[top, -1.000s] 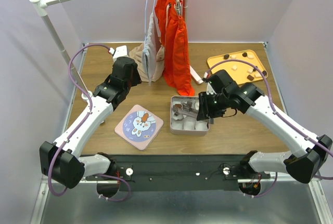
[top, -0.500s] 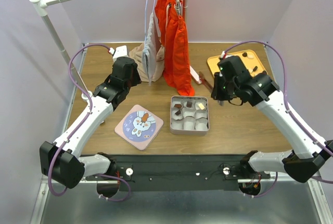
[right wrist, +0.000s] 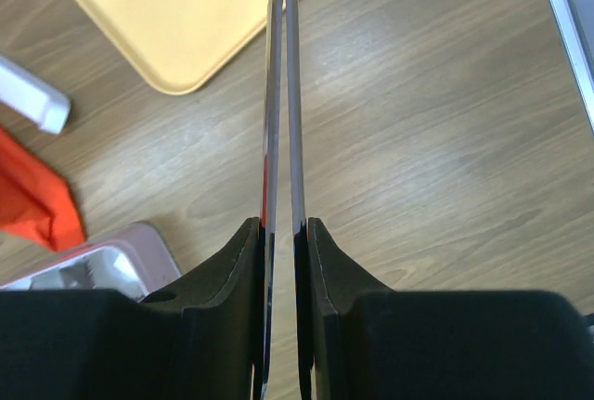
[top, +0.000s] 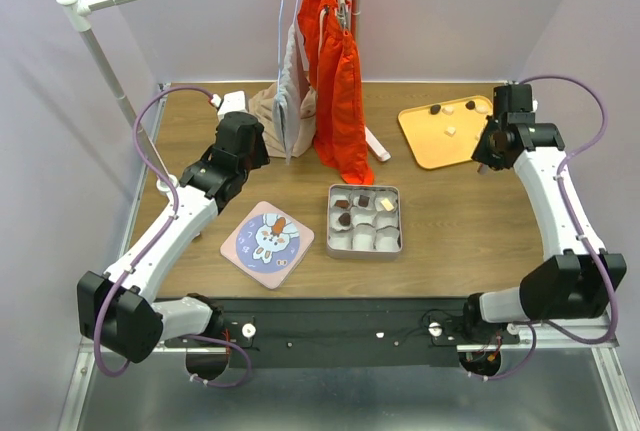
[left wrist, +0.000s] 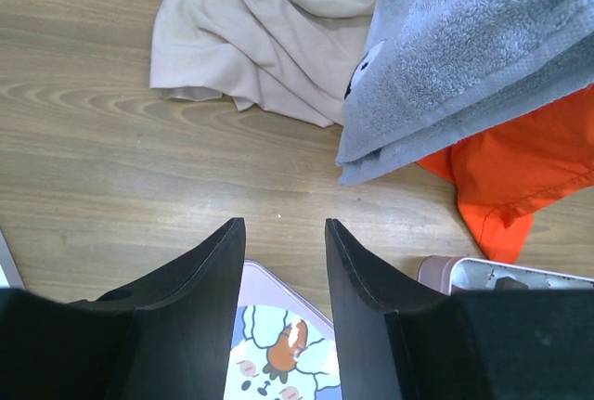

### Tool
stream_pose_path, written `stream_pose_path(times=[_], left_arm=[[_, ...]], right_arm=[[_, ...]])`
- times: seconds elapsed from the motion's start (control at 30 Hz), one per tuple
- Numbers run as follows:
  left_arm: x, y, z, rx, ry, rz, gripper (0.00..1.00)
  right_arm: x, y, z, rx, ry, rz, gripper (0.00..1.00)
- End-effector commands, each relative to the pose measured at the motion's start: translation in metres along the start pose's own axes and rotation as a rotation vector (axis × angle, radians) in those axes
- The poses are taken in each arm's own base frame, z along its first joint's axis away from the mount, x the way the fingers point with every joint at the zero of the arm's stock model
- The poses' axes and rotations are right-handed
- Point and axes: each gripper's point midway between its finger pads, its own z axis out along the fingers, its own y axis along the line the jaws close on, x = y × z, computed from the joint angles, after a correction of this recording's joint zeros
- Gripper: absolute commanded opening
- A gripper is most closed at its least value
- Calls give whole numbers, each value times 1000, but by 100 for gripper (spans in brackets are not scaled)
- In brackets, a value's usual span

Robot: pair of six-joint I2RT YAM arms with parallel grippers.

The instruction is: Pack the chocolate

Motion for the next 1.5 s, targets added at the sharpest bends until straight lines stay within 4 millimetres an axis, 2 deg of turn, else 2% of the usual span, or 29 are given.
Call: stream_pose_path(times=[0.0, 0.1, 0.17, 0.23, 0.4, 0.6, 0.97, 1.13, 1.47], left_arm=[[-1, 4, 4, -10, -11, 38, 49], [-3, 4, 11, -18, -8, 72, 49], [-4, 4, 15, -29, -7, 86, 49], [-6, 4, 17, -35, -11, 101, 49], [-7, 5, 25, -40, -11, 118, 49], [-5, 8, 32, -50, 0, 123, 49], [-5, 10, 40, -52, 20, 123, 49], [-8, 8, 39, -48, 12, 116, 49], [-7, 10, 40, -57, 14, 118, 49]], right_arm=[[-5, 3, 22, -33, -9, 16, 29], [-1, 3, 29, -26, 0, 20, 36], [0, 2, 31, -16, 1, 25, 36], [-3, -8, 36, 19, -2, 49, 39], [-9, -16, 45, 77, -11, 71, 41], [-12, -15, 63, 97, 5, 88, 41], [-10, -28, 69, 130, 2, 103, 43], [-8, -25, 75, 102, 17, 97, 46], [-8, -22, 84, 87, 28, 91, 46]])
